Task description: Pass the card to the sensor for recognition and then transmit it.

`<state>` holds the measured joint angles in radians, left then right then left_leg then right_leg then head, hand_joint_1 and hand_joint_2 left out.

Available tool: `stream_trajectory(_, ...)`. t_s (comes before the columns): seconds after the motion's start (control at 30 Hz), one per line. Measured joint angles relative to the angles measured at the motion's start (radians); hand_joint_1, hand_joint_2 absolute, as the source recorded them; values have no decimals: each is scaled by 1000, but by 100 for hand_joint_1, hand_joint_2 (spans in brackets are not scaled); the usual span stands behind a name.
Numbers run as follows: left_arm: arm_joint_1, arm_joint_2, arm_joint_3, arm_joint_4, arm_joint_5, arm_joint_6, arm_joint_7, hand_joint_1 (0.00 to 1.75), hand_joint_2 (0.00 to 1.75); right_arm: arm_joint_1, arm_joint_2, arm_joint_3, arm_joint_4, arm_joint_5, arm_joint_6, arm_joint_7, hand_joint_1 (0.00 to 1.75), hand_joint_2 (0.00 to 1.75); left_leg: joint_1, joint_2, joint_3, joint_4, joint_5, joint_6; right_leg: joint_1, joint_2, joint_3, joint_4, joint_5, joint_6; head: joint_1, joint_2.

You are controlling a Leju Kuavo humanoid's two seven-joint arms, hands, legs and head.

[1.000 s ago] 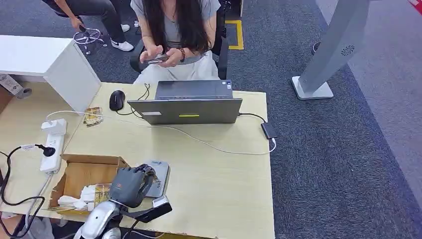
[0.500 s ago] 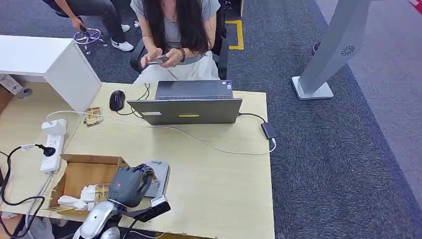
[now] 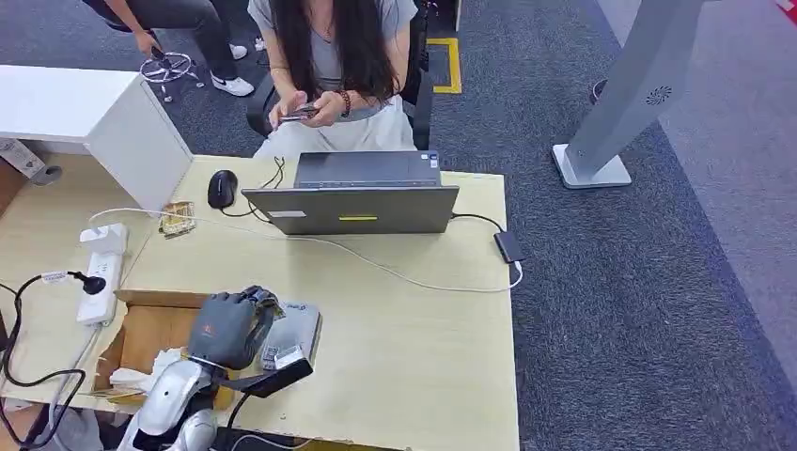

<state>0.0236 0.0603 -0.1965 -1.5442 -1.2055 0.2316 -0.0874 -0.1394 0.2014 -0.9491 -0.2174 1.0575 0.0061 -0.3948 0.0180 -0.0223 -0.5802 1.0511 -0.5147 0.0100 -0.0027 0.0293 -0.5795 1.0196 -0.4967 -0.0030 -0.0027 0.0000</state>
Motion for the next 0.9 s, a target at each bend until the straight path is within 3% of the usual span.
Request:
stream_trajectory(0.2, -49, 7, 2, -33, 5, -10, 0, 175, 175, -1, 2, 2, 0, 0, 0, -1, 0, 175, 0, 0, 0, 0, 0, 0, 0, 0, 0, 0, 0, 0, 0, 0)
stream_trajectory(0.43, -176, 18, 2, -34, 18, -41, 16, 175, 175, -8, 3, 2, 0, 0, 0, 4, 0, 175, 0, 0, 0, 0, 0, 0, 0, 0, 0, 0, 0, 0, 0, 0)
stream_trajectory(0.73, -363, 31, 2, 65, -37, -14, 55, 175, 175, -16, 6, 10, 0, 3, 3, 15, 0, 175, 0, 0, 0, 0, 0, 0, 0, 1, 0, 0, 0, 0, 0, 0)
stream_trajectory(0.9, -400, 34, 2, 98, -44, -7, 56, 175, 175, -17, 6, 14, 0, 3, 5, 15, 0, 175, 0, 0, 0, 0, 0, 0, 0, 2, -1, 0, 0, 0, 0, 0)
